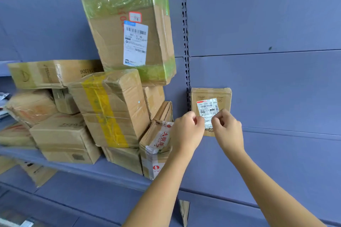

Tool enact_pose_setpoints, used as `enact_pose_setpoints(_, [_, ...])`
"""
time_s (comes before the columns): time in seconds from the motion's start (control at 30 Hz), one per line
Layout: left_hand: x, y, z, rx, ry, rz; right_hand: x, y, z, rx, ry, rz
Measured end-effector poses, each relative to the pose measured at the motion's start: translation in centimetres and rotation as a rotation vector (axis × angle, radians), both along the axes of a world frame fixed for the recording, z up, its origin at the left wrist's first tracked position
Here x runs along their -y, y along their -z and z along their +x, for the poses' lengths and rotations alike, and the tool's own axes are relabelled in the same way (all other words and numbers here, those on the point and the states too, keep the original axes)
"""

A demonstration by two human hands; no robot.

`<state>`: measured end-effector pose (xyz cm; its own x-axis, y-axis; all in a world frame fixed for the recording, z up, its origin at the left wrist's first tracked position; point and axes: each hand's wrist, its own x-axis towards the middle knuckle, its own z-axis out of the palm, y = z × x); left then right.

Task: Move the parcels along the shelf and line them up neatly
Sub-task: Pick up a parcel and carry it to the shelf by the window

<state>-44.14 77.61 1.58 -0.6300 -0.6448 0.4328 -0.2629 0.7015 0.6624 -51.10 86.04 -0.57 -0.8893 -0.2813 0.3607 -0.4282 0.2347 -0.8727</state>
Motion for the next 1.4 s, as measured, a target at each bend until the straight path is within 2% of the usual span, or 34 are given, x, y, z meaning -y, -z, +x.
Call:
enact_pose_setpoints(0.13, [2.5, -1.3, 5.5, -0.059, -0.134, -0.051, 2.9, -3.9, 4.2, -0.116, -0.132, -0.081])
enact_pose_setpoints(0.27, [6.4, -2.2, 13.0, -0.045, -0.317, -0.052, 7.6, -6.2, 11.1, -0.232, -0.399, -0.129])
enact_pose_setpoints(0.37, [9.8, -1.4, 19.4, 0.008, -0.415, -0.056, 11.7, -5.2, 16.9, -0.237, -0.609, -0.097])
enact_pose_setpoints(0.5, [13.4, -0.5, 28.3, 0.083, -0.560, -0.034, 16.9, -3.3, 23.8, -0.198, -0.743, -0.051])
enact_pose_setpoints(0.67, [17.4, 0.1, 36.5, 0.090, -0.654, -0.009, 22.4, -2.5, 30.7, -0.178, -0.916, 0.045])
enact_pose_setpoints(1.07, [25.1, 4.6, 46.6, 0.182, -0.722, 0.025, 32.9, -0.3, 39.3, -0.173, -1.052, 0.102])
enact_pose_setpoints(1.4, [38.9, 1.9, 47.4, 0.455, -0.743, -0.108, 46.7, 0.1, 39.7, -0.147, -1.022, 0.207])
